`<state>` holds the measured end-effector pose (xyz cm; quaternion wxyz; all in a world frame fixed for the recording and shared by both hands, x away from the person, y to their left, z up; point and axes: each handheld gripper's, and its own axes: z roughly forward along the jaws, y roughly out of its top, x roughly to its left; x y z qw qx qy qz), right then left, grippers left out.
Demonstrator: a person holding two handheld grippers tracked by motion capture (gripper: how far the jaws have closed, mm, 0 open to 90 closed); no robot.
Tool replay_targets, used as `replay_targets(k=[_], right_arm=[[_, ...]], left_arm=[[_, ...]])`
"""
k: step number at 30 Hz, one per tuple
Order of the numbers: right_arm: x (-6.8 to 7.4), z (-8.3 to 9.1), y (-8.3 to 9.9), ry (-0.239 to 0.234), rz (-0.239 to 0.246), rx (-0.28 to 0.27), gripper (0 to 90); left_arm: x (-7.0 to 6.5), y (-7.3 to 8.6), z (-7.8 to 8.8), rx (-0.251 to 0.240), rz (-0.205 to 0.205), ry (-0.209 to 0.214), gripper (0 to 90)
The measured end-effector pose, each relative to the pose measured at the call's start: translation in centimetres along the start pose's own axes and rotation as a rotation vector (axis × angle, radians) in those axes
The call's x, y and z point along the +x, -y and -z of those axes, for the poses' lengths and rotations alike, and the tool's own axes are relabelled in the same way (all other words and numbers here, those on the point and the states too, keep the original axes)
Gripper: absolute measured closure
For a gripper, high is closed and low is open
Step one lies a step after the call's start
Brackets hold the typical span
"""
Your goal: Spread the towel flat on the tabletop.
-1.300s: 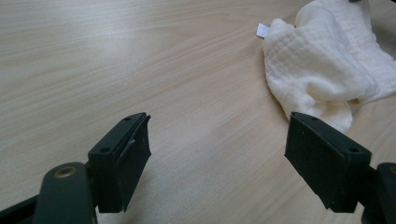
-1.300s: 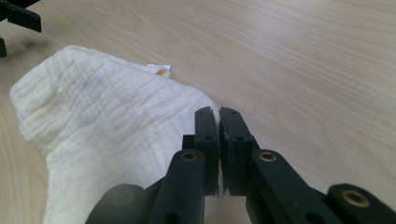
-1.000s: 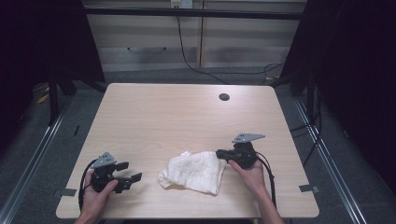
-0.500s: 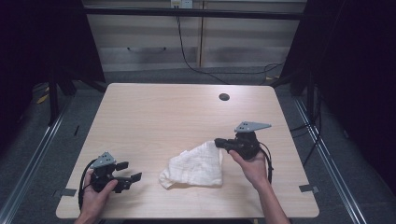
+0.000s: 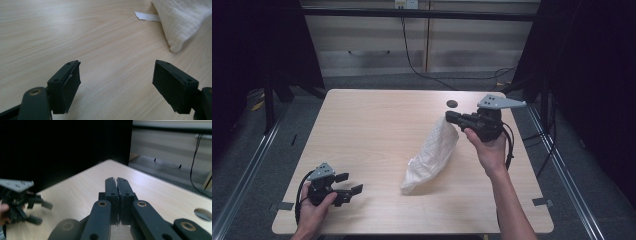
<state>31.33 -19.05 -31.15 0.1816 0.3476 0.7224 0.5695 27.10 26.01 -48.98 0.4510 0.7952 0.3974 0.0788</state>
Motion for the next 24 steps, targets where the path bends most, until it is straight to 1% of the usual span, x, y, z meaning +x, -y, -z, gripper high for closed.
replay_targets(k=[1, 2, 3, 4, 6, 9, 12, 13, 15, 18, 20, 24], right_arm=[[0.1, 0.2, -0.4, -0.001, 0.001, -0.013, 88.3], [0.1, 0.2, -0.4, -0.001, 0.001, -0.013, 88.3], [0.2, 0.6, -1.3, -0.001, 0.007, -0.041, 88.3], [0.2, 0.6, -1.3, -0.001, 0.007, -0.041, 88.3], [0.3, 0.9, -2.0, 0.000, 0.012, -0.061, 88.3], [0.6, 1.2, -2.9, 0.001, 0.025, -0.076, 88.3], [1.0, 1.1, -3.0, -0.007, 0.033, -0.074, 88.3], [1.1, 0.8, -2.7, -0.016, 0.033, -0.066, 88.3], [1.4, -0.1, -1.6, -0.028, 0.033, -0.034, 88.3], [1.5, -1.8, 0.5, -0.041, 0.023, 0.024, 88.2], [1.3, -2.8, 1.9, -0.050, 0.008, 0.052, 88.3], [0.6, -4.2, 4.7, -0.036, -0.009, 0.113, 88.3]], left_arm=[[0.0, 0.0, 0.0, -0.001, 0.000, -0.004, 21.7], [0.0, 0.0, 0.0, -0.001, 0.000, -0.003, 21.7], [0.0, 0.0, 0.0, 0.000, 0.000, -0.005, 21.7], [0.0, 0.0, 0.0, -0.002, -0.001, -0.003, 21.7], [0.0, 0.0, 0.0, -0.002, 0.001, -0.003, 21.7], [0.0, 0.0, 0.0, -0.001, 0.003, 0.000, 21.7], [0.0, 0.0, 0.0, -0.001, 0.002, -0.003, 21.8], [0.0, 0.0, 0.0, -0.001, 0.002, -0.003, 21.8], [0.1, 0.0, 0.0, -0.001, 0.001, -0.003, 21.8], [0.0, 0.0, 0.1, -0.004, 0.001, -0.004, 21.8], [0.0, 0.0, 0.1, -0.007, 0.002, -0.004, 21.8], [-0.1, 0.0, 0.0, -0.013, 0.006, 0.003, 22.0]])
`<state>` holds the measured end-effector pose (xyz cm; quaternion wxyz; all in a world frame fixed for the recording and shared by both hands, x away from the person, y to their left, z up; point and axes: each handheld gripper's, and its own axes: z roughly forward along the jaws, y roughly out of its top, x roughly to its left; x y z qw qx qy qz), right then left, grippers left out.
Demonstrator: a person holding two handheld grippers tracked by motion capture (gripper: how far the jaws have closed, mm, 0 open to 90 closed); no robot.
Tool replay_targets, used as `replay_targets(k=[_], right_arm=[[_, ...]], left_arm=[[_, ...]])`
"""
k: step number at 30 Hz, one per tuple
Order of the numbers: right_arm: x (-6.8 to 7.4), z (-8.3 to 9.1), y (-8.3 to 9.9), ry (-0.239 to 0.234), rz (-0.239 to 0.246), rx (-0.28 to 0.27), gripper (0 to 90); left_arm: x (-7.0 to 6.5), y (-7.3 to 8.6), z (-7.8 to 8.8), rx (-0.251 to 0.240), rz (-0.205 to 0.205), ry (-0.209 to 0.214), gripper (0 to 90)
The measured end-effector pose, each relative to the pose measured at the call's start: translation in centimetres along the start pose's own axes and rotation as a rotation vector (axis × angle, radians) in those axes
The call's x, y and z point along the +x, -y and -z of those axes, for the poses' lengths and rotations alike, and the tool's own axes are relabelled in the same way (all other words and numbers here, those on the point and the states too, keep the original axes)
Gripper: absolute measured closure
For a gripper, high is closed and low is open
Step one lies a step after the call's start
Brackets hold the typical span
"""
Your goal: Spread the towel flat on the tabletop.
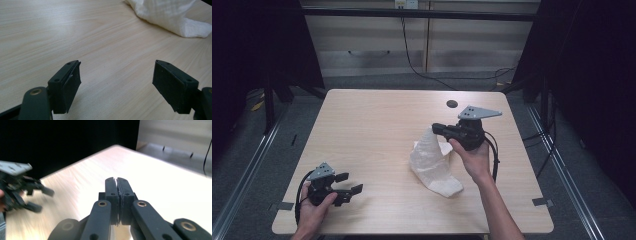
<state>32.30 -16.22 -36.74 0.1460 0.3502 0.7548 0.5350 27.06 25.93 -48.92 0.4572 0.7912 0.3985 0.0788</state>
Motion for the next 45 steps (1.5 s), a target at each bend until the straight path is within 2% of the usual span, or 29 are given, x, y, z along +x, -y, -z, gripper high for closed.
replay_targets(k=[4, 6, 8, 11, 14, 15, 19, 23, 25, 27, 30, 34, 35, 38, 41, 42, 44, 45], right_arm=[[-1.5, -1.0, 3.1, 0.023, -0.051, 0.057, 88.2], [-2.4, -1.3, 4.5, 0.035, -0.077, 0.080, 88.3], [-3.2, -1.4, 5.6, 0.043, -0.105, 0.098, 88.3], [-4.1, -1.5, 6.7, 0.055, -0.127, 0.121, 88.2], [-4.6, -1.7, 7.2, 0.058, -0.136, 0.140, 88.2], [-4.7, -1.8, 7.3, 0.060, -0.139, 0.145, 88.2], [-4.8, -2.3, 7.6, 0.056, -0.143, 0.155, 88.2], [-4.7, -2.7, 8.0, 0.046, -0.144, 0.159, 88.1], [-4.6, -2.8, 8.2, 0.044, -0.143, 0.163, 88.1], [-4.4, -2.7, 8.4, 0.041, -0.142, 0.156, 88.1], [-4.2, -2.2, 9.0, 0.034, -0.140, 0.156, 88.1], [-4.3, -1.7, 10.2, 0.042, -0.146, 0.168, 88.1], [-4.4, -1.5, 10.3, 0.047, -0.151, 0.179, 88.1], [-4.6, -1.1, 10.6, 0.050, -0.151, 0.166, 88.1], [-4.6, -0.9, 10.9, 0.048, -0.159, 0.172, 88.1], [-4.5, -0.9, 11.0, 0.047, -0.164, 0.177, 88.1], [-4.4, -0.9, 11.3, 0.040, -0.160, 0.179, 88.1], [-4.2, -0.9, 11.4, 0.037, -0.168, 0.182, 88.1]], left_arm=[[-0.2, -0.2, -0.2, -0.005, -0.004, 0.011, 22.3], [-0.6, -0.4, -0.4, -0.013, 0.008, 0.024, 22.4], [-0.9, -0.8, -0.7, -0.011, 0.006, 0.019, 24.4], [-1.8, -1.9, -1.3, -0.019, 0.003, 0.020, 28.4], [-2.7, -3.2, -2.3, -0.023, -0.024, 0.045, 30.5], [-2.9, -3.7, -2.8, -0.027, -0.035, 0.049, 30.7], [-3.6, -5.0, -5.4, -0.014, -0.026, 0.095, 32.1], [-4.4, -5.4, -8.0, 0.019, -0.046, 0.105, 33.8], [-4.6, -5.3, -9.2, 0.037, -0.046, 0.095, 36.3], [-4.6, -5.1, -10.1, 0.039, -0.050, 0.100, 44.0], [-5.0, -5.1, -10.8, 0.043, -0.066, 0.107, 45.1], [-5.7, -5.3, -12.0, 0.044, -0.068, 0.104, 47.5], [-5.8, -5.3, -12.3, 0.052, -0.074, 0.104, 49.6], [-6.3, -5.1, -13.0, 0.056, -0.078, 0.124, 58.3], [-6.6, -5.1, -13.0, 0.057, -0.109, 0.133, 77.3], [-6.6, -5.2, -12.9, 0.053, -0.103, 0.145, 83.1], [-6.4, -5.3, -12.6, 0.047, -0.086, 0.152, 87.1], [-6.2, -5.3, -12.4, 0.050, -0.091, 0.153, 87.4]])
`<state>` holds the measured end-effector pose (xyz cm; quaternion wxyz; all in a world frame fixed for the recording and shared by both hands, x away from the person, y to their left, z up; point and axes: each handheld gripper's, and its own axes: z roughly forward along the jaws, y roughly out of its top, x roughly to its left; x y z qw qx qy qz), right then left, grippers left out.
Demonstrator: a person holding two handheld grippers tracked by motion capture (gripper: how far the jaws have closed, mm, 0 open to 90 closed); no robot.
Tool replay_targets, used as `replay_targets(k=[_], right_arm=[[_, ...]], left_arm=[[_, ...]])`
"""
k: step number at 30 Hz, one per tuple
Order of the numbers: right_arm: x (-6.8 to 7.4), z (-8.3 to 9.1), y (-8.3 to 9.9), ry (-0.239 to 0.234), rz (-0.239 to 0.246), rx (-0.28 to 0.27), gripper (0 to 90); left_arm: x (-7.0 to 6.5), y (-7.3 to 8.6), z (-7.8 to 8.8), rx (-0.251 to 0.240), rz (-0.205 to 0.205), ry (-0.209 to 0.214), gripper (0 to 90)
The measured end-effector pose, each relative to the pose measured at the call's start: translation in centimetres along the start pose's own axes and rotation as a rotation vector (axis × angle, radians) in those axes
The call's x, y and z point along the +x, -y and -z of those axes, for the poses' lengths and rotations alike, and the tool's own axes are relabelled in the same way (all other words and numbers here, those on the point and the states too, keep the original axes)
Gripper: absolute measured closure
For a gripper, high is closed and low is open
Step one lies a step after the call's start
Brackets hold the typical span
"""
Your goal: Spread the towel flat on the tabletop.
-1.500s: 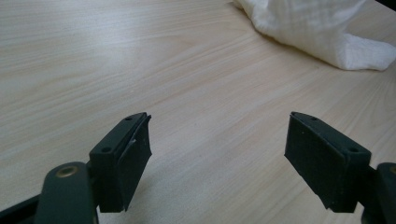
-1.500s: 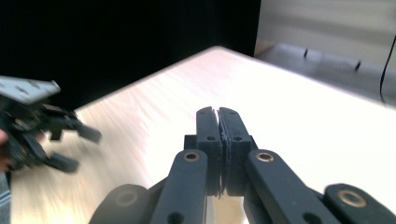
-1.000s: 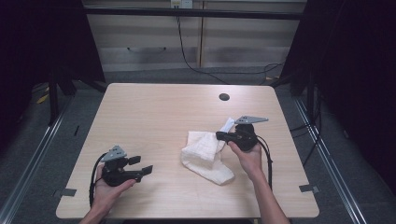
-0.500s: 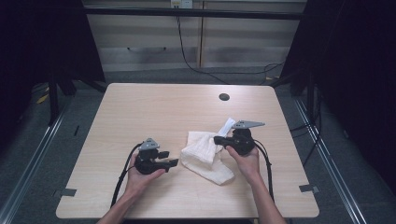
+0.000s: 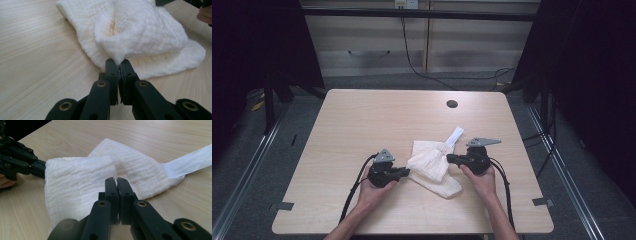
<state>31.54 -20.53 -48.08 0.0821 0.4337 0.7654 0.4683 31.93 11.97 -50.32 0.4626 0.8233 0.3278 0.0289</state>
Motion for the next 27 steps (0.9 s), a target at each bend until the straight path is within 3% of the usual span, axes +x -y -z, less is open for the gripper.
replay_targets(k=[9, 16, 19, 23, 27], right_arm=[[2.4, 0.0, -0.3, -0.058, 0.041, -0.013, 88.1], [4.9, -0.4, -1.6, -0.099, 0.103, -0.037, 88.2], [5.9, -0.9, -2.3, -0.116, 0.122, -0.058, 88.1], [5.7, -2.5, -2.7, -0.116, 0.107, -0.051, 88.2], [4.8, -3.8, -2.2, -0.110, 0.065, -0.044, 88.1]], left_arm=[[1.1, 0.0, 3.9, -0.010, -0.018, 0.000, 87.5], [3.1, 0.8, 7.0, -0.007, -0.018, -0.031, 87.5], [4.4, 1.1, 7.1, -0.034, 0.032, -0.071, 87.6], [5.2, 1.5, 5.9, -0.006, 0.055, -0.118, 85.6], [4.7, 1.4, 6.0, -0.009, 0.071, -0.139, 68.5]])
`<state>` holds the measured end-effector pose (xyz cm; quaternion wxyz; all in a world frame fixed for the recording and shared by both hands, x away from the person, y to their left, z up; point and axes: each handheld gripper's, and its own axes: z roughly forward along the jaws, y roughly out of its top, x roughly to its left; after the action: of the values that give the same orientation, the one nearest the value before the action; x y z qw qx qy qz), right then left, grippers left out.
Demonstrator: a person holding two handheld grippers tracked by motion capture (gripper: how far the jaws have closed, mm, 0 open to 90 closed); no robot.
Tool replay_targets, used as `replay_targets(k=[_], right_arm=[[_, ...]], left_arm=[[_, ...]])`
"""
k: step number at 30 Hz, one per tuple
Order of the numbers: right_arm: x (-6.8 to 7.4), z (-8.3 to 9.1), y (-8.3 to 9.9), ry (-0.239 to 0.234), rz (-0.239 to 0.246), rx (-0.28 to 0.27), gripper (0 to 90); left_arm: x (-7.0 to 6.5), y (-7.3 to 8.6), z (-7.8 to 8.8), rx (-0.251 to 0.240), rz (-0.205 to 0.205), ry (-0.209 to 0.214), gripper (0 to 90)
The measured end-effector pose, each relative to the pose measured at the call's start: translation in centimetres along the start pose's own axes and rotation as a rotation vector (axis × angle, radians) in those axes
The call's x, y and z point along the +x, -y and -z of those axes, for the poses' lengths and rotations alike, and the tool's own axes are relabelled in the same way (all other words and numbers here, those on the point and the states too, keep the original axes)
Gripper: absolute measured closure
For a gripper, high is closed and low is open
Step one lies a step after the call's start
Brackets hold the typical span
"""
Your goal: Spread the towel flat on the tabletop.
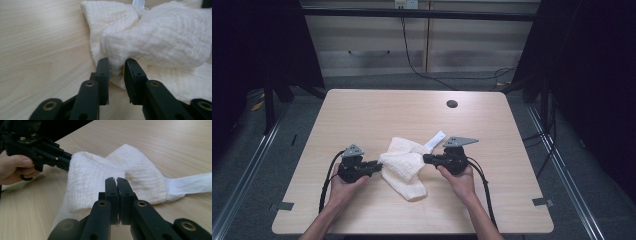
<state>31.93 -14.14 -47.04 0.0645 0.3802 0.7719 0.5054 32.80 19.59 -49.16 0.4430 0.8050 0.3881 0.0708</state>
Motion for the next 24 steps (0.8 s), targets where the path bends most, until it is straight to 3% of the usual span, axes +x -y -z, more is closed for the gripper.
replay_targets(k=[3, 6, 8, 13, 18, 24], right_arm=[[-0.4, -0.2, 0.2, 0.004, -0.009, -0.001, 88.1], [-0.6, -0.2, 0.2, 0.004, -0.020, -0.007, 88.2], [-0.7, -0.3, 0.2, 0.007, -0.023, -0.007, 88.1], [-1.0, -0.5, 0.5, 0.005, -0.031, -0.003, 88.1], [-1.2, -0.8, 0.7, 0.003, -0.042, 0.002, 88.1], [-1.4, -0.6, 0.9, 0.004, -0.053, -0.005, 88.1]], left_arm=[[-0.6, -0.5, 1.5, -0.036, 0.008, -0.019, 60.8], [-1.7, -0.6, 2.7, -0.078, -0.011, 0.013, 60.2], [-2.7, -0.6, 2.8, -0.076, -0.040, 0.060, 63.0], [-6.2, -0.5, 1.0, -0.027, -0.147, 0.198, 71.0], [-9.0, 0.2, -1.7, 0.030, -0.197, 0.253, 70.5], [-10.6, 1.0, -3.4, 0.074, -0.235, 0.262, 63.0]])
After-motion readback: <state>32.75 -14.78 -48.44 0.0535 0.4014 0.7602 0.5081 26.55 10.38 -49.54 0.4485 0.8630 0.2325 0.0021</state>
